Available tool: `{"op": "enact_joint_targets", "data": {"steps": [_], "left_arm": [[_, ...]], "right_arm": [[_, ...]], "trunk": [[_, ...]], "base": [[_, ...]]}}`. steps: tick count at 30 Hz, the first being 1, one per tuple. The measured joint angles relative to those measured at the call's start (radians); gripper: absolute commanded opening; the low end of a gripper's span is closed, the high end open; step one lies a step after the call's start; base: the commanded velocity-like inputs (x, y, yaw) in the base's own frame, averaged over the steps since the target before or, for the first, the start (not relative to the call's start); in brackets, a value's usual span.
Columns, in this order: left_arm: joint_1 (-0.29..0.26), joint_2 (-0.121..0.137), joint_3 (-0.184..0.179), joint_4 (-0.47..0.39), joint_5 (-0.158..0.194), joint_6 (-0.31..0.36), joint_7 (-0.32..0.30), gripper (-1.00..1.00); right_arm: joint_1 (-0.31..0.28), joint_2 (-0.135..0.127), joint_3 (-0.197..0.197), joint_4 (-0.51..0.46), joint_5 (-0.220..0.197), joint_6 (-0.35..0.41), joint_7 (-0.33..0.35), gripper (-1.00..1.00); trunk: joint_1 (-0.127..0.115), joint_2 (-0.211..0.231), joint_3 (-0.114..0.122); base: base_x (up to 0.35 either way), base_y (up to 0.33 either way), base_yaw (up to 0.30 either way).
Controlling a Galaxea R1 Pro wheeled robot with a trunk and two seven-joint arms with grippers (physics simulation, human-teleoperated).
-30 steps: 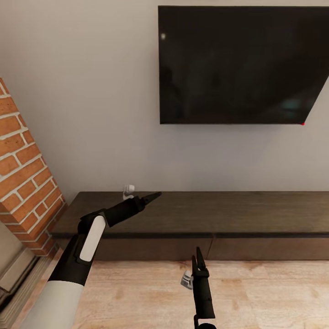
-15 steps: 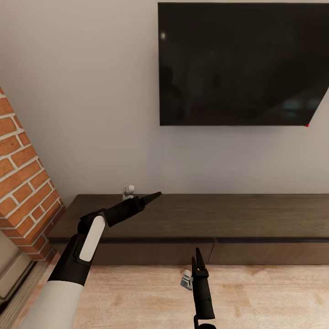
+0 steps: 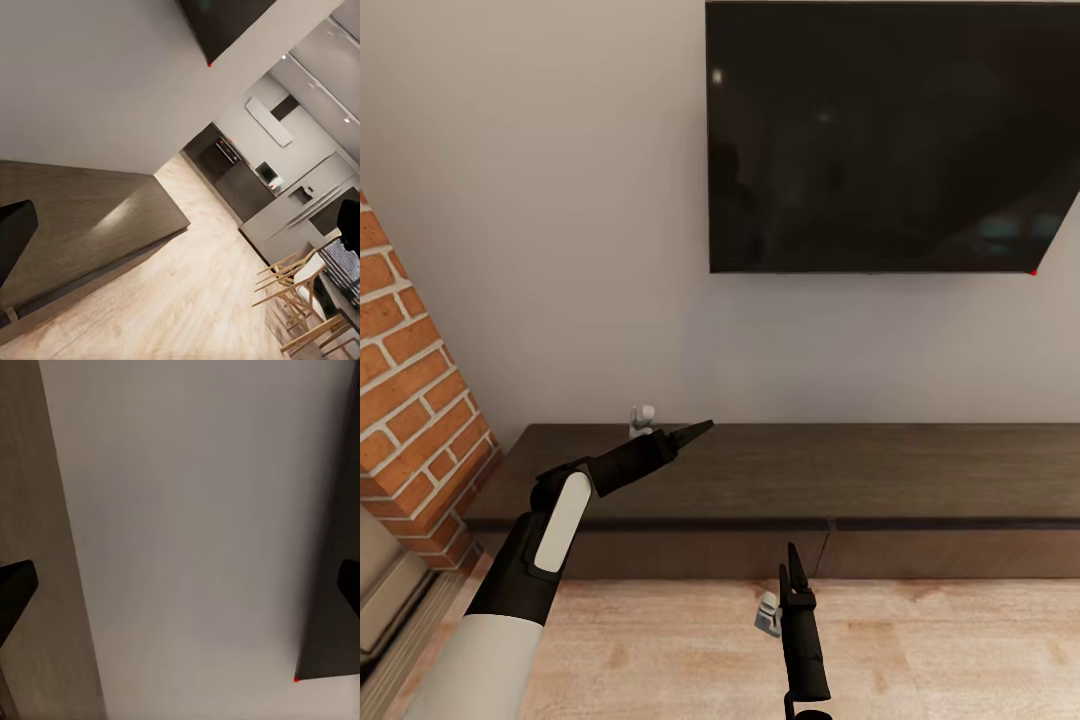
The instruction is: Place each of the two pumpkins and all three candles from the living room inside a cabinet in the living room (use any cabinet), then make sure every cabinet is closed, and position the cauldron so it is next to a table in the living room.
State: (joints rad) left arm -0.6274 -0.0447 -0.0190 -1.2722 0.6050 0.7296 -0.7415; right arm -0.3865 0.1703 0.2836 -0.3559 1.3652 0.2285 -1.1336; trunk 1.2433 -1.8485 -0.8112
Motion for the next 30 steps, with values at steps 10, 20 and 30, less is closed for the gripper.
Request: {"op": "enact_joint_targets", "data": {"steps": [10,20,30], "left_arm": [[0.0,-0.004,0.001,0.005,0.001,0.002,0.002,1.0],[0.0,-0.004,0.002,0.005,0.001,0.002,0.002,1.0],[0.0,-0.004,0.002,0.005,0.001,0.002,0.002,1.0]], "right_arm": [[0.0,0.001,0.0,-0.003,-0.002,0.001,-0.004,1.0],[0.001,0.0,0.003,-0.002,0.0,0.002,-0.005,1.0],[0.002,0.002,0.003,0.0,0.002,0.002,-0.003,1.0]], "trunk": [[0.038,-0.07,-0.031],[0.077,-0.14,-0.063],[0.115,-0.21,-0.094]], "base": [[0.0,0.0,0.0],[0.0,0.0,0.0],[0.0,0.0,0.0]]}}
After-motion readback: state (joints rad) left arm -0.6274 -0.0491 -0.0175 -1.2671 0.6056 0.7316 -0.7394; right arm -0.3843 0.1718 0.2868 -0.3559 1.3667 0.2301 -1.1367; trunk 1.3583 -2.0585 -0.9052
